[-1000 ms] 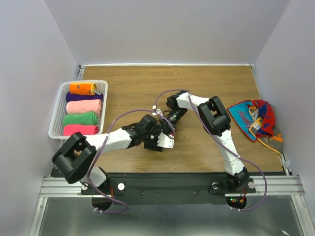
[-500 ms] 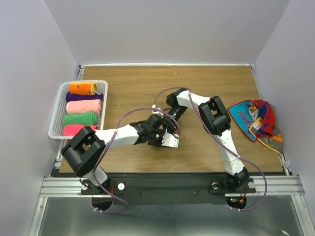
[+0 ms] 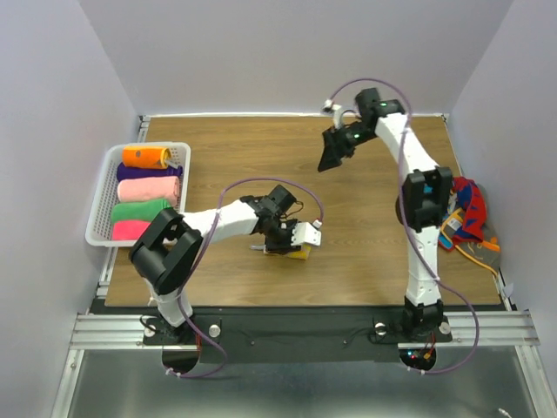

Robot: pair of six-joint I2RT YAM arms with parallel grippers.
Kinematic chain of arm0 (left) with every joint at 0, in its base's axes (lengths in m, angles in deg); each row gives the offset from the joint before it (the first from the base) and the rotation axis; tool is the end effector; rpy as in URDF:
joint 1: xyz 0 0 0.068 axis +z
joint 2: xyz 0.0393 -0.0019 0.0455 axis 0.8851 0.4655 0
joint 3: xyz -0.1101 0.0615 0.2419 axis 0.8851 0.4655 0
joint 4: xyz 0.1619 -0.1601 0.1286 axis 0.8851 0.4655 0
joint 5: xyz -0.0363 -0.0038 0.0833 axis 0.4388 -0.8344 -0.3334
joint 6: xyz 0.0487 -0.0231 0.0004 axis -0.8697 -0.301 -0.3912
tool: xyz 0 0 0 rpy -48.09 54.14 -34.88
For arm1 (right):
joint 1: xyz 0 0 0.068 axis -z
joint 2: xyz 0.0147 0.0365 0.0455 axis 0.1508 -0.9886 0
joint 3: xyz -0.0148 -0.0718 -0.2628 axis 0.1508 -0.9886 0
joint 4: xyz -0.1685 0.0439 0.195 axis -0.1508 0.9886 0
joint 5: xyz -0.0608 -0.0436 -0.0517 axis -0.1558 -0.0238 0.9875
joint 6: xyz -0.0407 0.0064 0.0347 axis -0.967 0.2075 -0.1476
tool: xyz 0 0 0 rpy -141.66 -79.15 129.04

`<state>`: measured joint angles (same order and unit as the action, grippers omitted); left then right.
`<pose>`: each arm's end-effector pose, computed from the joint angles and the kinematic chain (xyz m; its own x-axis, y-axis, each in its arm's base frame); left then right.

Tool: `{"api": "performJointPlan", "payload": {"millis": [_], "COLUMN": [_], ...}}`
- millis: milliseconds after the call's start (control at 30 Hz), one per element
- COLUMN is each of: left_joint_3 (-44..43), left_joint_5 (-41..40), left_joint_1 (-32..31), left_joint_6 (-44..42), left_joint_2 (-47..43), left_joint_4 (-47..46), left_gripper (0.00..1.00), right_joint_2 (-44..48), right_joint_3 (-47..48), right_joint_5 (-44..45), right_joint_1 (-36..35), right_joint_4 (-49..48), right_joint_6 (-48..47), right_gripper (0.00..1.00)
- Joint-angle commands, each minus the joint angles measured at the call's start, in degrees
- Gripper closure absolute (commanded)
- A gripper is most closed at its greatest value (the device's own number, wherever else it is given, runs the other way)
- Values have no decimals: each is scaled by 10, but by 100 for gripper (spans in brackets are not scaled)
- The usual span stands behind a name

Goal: Roll the towels
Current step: Roll the towel

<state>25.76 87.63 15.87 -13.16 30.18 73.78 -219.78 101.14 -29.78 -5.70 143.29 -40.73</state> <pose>0.2200 -0.2505 0.1761 0.2960 0.7706 -0.5644 0.9536 -0.2050 0.2203 0.4622 0.1467 0.2537 -0.6023 -0.4912 -0.6293 -0.7982 0.3618 0.4816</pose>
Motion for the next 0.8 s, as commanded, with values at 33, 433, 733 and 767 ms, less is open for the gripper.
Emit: {"api": "performJointPlan", "payload": {"millis": [33, 433, 733, 767], "left_joint_3": [-68, -319, -397, -399], "left_joint_5": [83, 164, 170, 170], "left_joint_1": [42, 155, 172, 173], "left_joint_6": [12, -73, -102, -101], "left_joint_2": [88, 328, 406, 409], "left_joint_4": [151, 379, 438, 438], "left_gripper": [66, 59, 56, 56], "right_joint_2": [149, 454, 576, 574], "right_joint_3": [-46, -305, -577, -593], "right_joint_5": [-10, 107, 406, 425], "right_joint_1": [51, 35, -269, -288], "right_joint_4": [-86, -88, -250, -268], "right_joint_6": [55, -48, -32, -33], "right_gripper": [6, 4, 4, 4]}}
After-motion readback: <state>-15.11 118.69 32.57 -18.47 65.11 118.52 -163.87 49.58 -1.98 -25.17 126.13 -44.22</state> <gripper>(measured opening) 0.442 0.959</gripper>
